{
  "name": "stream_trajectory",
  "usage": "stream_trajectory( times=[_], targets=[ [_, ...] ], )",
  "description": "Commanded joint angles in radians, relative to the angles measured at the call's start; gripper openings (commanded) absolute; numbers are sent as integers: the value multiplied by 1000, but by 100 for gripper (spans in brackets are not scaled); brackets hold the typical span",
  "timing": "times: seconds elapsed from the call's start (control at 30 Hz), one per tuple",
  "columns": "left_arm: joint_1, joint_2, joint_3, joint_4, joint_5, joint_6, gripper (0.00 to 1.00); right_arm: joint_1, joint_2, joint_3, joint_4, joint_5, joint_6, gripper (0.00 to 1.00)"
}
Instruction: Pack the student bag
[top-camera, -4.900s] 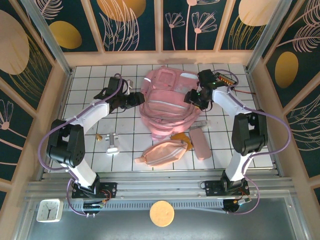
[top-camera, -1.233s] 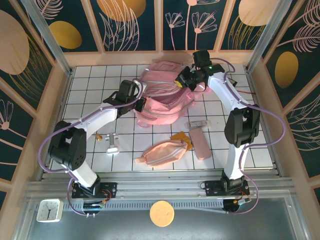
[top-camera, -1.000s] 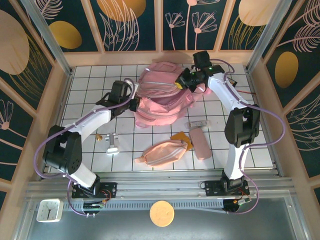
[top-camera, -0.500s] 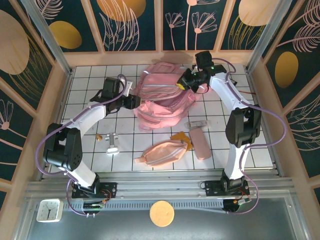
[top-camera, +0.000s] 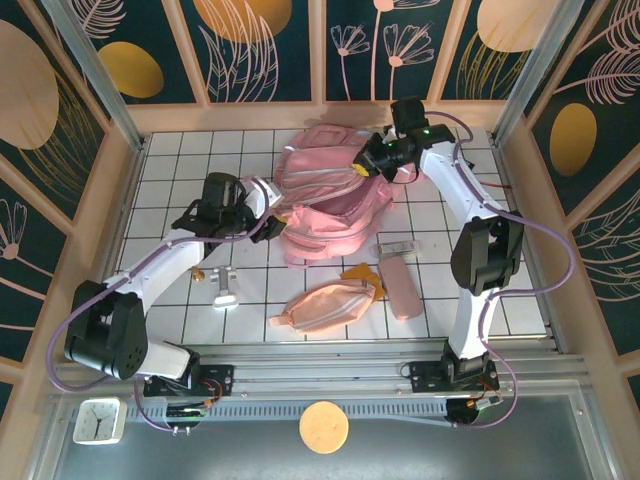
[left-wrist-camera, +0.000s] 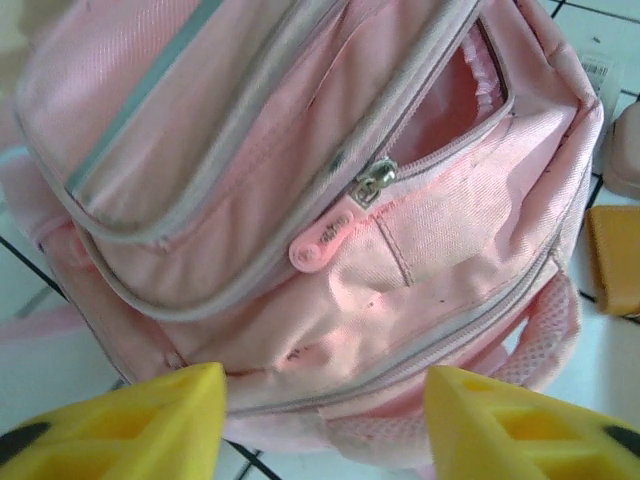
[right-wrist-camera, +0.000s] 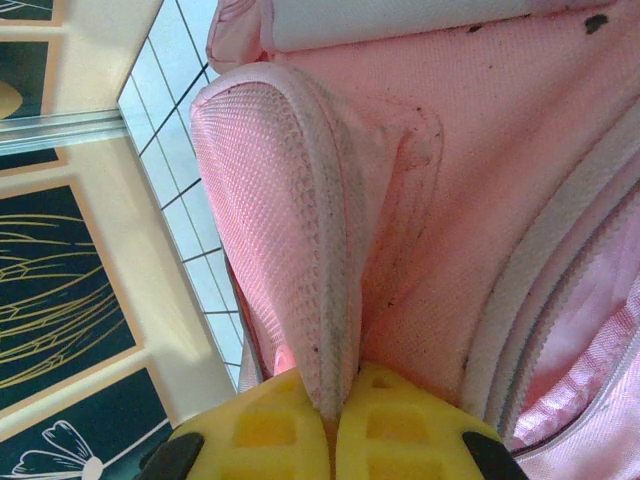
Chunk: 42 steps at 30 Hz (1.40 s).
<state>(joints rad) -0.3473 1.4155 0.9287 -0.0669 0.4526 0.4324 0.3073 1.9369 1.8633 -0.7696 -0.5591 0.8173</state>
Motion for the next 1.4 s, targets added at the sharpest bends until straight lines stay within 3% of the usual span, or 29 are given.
stream_trajectory(
  times=[0.0, 0.43, 0.77, 1.37],
  targets=[
    [-16, 1, -11, 159, 26, 80, 50, 17, -72, 60, 88, -91, -14, 0],
    [-68, 13, -132, 325, 69, 118, 44, 24, -77, 68, 104, -101, 3, 0],
    [-68, 60, -142, 406, -35, 97, 46, 26, -106, 23, 122, -104, 9, 0],
    [-71, 163, -56, 381, -28, 115, 42, 27, -117, -21, 155, -102, 27, 0]
  ],
)
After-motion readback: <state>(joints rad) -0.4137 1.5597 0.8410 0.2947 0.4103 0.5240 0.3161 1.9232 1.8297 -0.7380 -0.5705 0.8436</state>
